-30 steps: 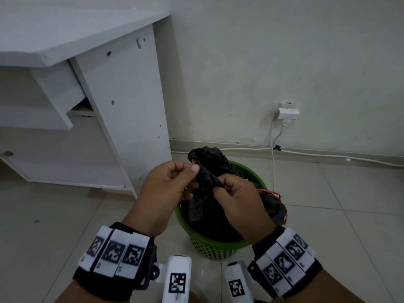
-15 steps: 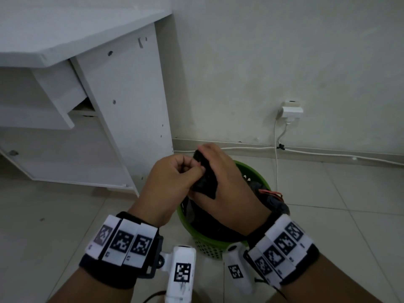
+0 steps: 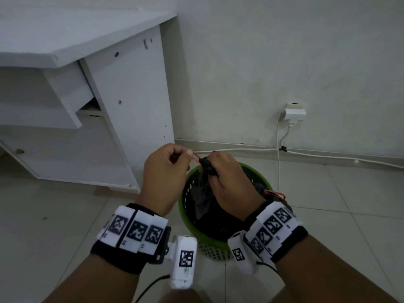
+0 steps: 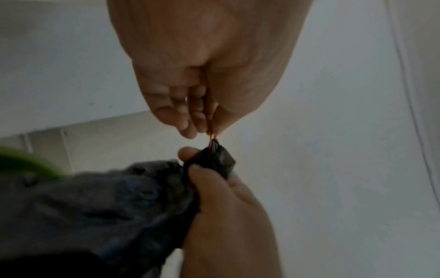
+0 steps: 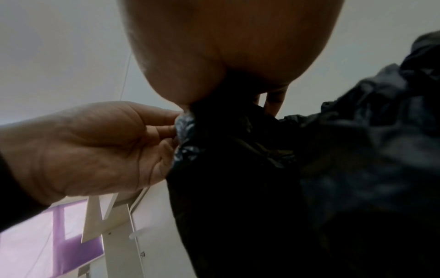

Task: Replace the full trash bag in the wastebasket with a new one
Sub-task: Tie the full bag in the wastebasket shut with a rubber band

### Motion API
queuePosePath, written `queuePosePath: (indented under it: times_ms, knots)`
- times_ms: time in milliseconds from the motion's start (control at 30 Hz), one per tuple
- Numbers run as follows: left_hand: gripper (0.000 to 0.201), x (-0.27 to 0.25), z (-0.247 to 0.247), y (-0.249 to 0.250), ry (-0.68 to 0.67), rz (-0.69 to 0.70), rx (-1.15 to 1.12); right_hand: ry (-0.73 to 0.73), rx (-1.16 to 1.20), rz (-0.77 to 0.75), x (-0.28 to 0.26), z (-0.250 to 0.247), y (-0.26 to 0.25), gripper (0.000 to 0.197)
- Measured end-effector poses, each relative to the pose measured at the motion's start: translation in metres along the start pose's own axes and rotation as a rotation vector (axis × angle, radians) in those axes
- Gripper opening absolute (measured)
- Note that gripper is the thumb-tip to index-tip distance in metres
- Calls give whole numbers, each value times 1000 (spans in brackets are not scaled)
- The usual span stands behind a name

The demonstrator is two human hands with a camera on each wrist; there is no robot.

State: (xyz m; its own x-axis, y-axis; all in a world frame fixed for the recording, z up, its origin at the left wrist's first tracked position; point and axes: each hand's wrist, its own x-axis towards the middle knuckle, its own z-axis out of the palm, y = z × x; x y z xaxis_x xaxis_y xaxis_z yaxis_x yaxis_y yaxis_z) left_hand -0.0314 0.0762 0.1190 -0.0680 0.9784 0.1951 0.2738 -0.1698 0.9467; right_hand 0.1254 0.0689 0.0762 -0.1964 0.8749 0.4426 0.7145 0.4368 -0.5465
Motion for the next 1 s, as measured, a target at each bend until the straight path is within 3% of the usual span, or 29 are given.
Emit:
queuePosePath:
  times_ms: [133, 233, 367, 500, 633, 700, 767, 867, 1000]
  knots:
    - [18, 5, 1, 6, -56, -239, -503, -60, 230, 88, -3, -4, 2, 37]
    - [18, 8, 0, 10, -73, -242, -699, -7, 365, 157, -5, -7, -6, 57]
    - [21, 8, 0, 17, -101, -249, -824, 64, 318, 191, -3, -1, -10, 35]
    - [23, 8, 4, 13, -70, -223, -826, 150, 201, 77, -3, 0, -7, 23]
    - [22, 12, 6, 0, 6, -150, -598, 29, -6, 50, -10, -4, 8, 36]
    - [18, 13, 6, -10, -42, 0, -290, -67, -117, 2, -14, -8, 13, 38]
    - [13, 11, 6, -19, -146, 217, 97, -140, -248, -64, -15, -12, 16, 38]
    - [10, 9, 9, -31, -363, 440, 422, -163, -407, -116, -16, -16, 25, 38]
    - [39, 13, 11, -49, -608, 623, 775, -121, -477, -193, -25, -14, 41, 33]
